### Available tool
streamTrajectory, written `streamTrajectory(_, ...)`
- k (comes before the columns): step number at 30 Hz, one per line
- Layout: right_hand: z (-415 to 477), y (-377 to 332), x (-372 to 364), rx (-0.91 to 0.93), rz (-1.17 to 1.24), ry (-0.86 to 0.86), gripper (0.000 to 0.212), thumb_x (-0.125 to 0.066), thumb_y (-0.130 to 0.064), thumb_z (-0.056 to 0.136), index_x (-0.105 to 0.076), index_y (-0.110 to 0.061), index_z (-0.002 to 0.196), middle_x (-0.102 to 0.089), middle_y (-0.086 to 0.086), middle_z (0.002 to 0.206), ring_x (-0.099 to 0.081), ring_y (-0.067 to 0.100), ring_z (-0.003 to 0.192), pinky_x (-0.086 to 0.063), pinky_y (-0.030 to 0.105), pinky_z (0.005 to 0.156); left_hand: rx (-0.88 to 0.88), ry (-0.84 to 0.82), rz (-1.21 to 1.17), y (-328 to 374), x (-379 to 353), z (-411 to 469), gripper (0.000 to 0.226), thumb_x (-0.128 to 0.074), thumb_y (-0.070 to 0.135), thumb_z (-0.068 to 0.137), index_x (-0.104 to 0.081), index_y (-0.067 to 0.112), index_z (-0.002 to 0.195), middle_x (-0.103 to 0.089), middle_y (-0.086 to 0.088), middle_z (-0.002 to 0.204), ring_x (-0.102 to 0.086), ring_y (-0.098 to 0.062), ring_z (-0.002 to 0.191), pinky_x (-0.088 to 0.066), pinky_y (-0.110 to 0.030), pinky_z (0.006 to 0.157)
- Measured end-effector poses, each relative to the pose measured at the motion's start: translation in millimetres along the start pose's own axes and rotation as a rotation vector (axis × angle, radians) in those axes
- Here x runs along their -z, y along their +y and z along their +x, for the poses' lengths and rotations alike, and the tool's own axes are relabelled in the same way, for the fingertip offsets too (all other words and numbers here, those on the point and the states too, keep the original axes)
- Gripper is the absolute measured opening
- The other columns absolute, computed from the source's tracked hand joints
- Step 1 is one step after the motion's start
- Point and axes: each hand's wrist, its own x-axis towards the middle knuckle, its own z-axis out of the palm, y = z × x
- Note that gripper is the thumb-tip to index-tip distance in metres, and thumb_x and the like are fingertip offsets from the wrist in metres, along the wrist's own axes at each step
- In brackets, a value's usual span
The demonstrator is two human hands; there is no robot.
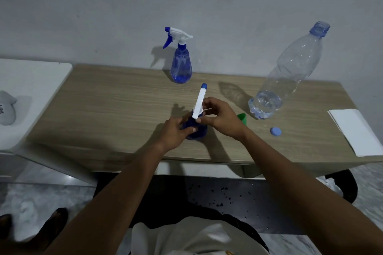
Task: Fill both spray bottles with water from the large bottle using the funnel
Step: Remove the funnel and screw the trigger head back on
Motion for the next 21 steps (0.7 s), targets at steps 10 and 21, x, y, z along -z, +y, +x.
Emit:
streamTrajectory(10, 2.2, -0.6, 8.2, -0.038, 0.132, -0.067, 0.033, -0.074, 0.008, 0.085, -0.069, 0.006, 0.118, -0.074, 0.024, 0.109, -0.071, 0.02, 0.092, -0.06, 0.028, 0.081, 0.011, 0.03, 0.032, 6.0, 0.2, -1.7, 0.032, -0.076, 0.018, 0.089, -0.072, 0.017, 0.121, -0.071, 0.009, 0.091, -0.061, 0.012, 0.077, -0.041, 0.001, 0.064)
streamTrajectory(21, 4.6, -1.9, 12.6, -0.005, 0.071, -0.13, 0.036, -0.075, 0.004, 0.086, -0.072, -0.001, 0.121, -0.076, 0.016, 0.114, -0.073, 0.021, 0.103, -0.058, 0.034, 0.096, 0.021, 0.002, 0.052, 10.3, 2.7, -4.4, 0.033, -0.075, 0.022, 0.09, -0.071, 0.022, 0.123, -0.072, 0.014, 0.091, -0.064, 0.012, 0.079, -0.042, 0.001, 0.065)
